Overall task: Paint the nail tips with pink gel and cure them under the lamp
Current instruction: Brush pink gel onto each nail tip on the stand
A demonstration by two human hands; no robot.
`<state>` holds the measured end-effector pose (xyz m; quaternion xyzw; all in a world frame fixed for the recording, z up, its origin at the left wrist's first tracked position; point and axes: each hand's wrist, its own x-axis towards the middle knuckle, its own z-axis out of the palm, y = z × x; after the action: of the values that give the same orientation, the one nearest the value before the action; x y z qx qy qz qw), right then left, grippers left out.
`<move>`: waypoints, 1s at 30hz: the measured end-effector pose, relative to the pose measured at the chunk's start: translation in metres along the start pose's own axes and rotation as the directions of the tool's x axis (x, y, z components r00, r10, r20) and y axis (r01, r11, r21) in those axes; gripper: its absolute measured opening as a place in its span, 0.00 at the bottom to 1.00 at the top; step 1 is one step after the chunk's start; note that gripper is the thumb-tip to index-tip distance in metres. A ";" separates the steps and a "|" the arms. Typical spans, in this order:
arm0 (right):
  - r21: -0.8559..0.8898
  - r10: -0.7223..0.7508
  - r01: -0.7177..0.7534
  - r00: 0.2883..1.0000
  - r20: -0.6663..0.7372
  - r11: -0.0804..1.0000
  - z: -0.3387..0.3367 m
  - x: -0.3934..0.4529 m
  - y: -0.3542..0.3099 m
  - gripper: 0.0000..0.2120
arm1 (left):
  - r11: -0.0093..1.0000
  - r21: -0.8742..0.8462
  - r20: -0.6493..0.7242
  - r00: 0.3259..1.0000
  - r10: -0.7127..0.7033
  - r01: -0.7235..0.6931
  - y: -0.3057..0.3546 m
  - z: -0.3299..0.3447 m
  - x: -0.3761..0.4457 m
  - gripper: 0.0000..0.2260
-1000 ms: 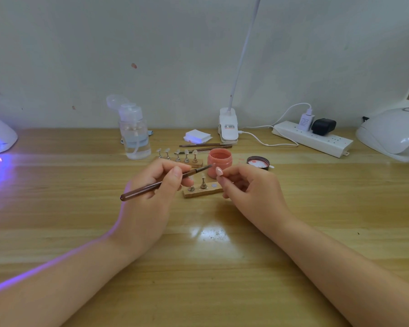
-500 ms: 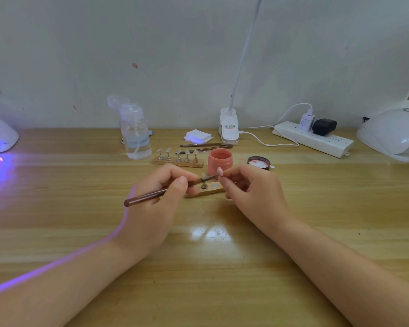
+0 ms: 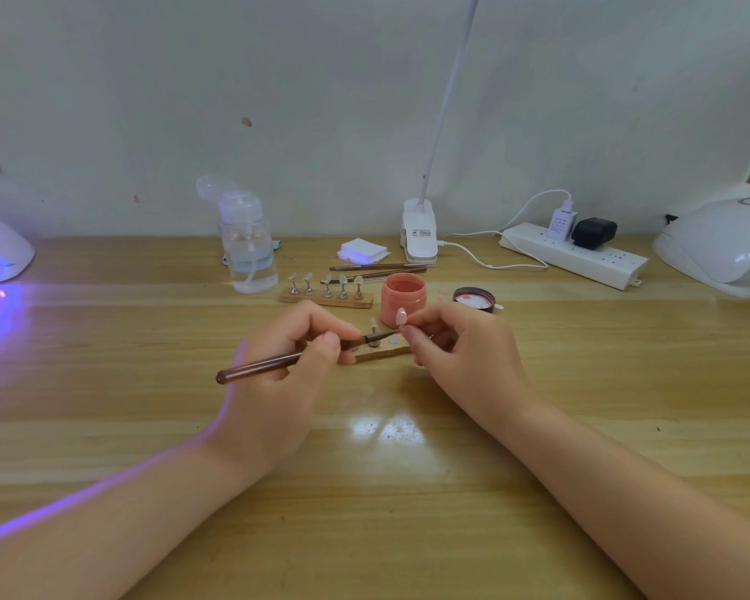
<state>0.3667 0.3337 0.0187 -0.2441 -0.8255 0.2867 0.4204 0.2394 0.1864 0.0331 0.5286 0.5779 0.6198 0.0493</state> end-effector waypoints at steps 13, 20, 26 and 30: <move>-0.008 0.002 -0.002 1.000 0.005 1.000 0.000 0.000 0.000 0.01 | 0.998 -0.025 -0.007 0.998 -0.059 0.058 0.000 0.003 0.002 0.08; 0.023 0.022 -0.022 1.000 -0.001 1.000 0.000 0.000 0.001 0.01 | 0.999 -0.018 -0.020 0.999 -0.030 0.030 0.000 0.000 0.001 0.08; 0.044 0.024 -0.025 0.999 0.022 0.999 0.000 -0.001 -0.002 0.02 | 0.998 -0.025 -0.023 0.998 -0.061 0.060 0.000 0.003 0.002 0.08; 0.046 0.023 -0.024 1.000 0.012 0.999 0.000 -0.001 -0.002 0.01 | 0.998 -0.043 -0.025 0.999 -0.048 0.047 0.001 0.002 0.002 0.10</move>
<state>0.3669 0.3316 0.0201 -0.2424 -0.8182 0.3121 0.4176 0.2400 0.1886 0.0348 0.5054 0.5777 0.6374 0.0679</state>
